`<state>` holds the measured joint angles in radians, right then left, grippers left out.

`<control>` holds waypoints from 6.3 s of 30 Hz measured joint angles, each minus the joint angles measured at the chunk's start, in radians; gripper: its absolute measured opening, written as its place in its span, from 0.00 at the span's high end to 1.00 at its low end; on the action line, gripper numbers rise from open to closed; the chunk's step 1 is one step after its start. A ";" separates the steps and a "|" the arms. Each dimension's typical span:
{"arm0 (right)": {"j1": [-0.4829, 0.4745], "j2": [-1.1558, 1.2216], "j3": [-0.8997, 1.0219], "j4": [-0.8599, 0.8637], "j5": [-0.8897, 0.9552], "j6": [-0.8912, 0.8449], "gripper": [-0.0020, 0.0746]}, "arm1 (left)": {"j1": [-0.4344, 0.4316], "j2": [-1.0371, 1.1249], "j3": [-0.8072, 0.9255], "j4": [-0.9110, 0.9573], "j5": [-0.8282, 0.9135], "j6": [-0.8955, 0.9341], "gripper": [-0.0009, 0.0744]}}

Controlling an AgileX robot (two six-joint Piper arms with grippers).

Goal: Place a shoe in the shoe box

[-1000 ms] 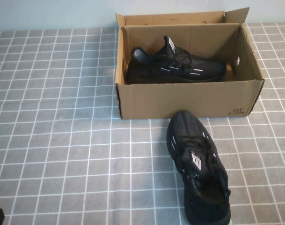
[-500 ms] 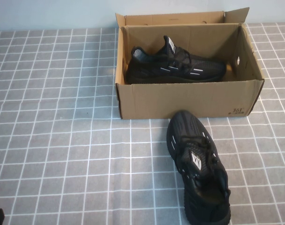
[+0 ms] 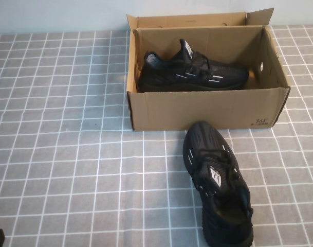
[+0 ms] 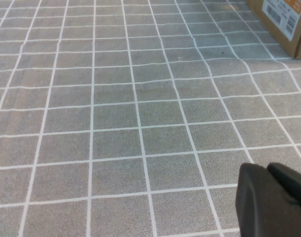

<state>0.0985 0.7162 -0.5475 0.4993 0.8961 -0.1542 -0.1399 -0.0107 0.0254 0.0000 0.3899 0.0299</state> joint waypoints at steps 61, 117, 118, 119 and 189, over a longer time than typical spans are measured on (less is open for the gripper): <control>0.559 0.825 -0.506 -0.543 -0.212 -0.299 0.30 | 0.000 0.000 0.000 0.000 0.000 0.000 0.99; 0.559 0.898 -0.506 -0.575 -0.297 -0.404 0.89 | 0.000 0.000 0.000 0.000 0.000 0.000 0.99; 0.559 0.894 -0.506 -0.571 -0.292 -0.404 0.92 | 0.000 0.000 0.000 0.000 0.000 0.000 0.99; 0.559 0.887 -0.506 -0.570 -0.281 -0.404 0.94 | 0.000 0.000 0.000 0.000 0.000 0.000 0.99; 0.554 0.675 -0.876 -0.443 0.095 -0.510 0.96 | 0.000 0.588 -0.459 -0.400 0.155 0.069 0.99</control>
<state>0.6530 1.3910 -1.4233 0.0563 0.9909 -0.6644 -0.1399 0.5773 -0.4336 -0.4002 0.5448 0.0993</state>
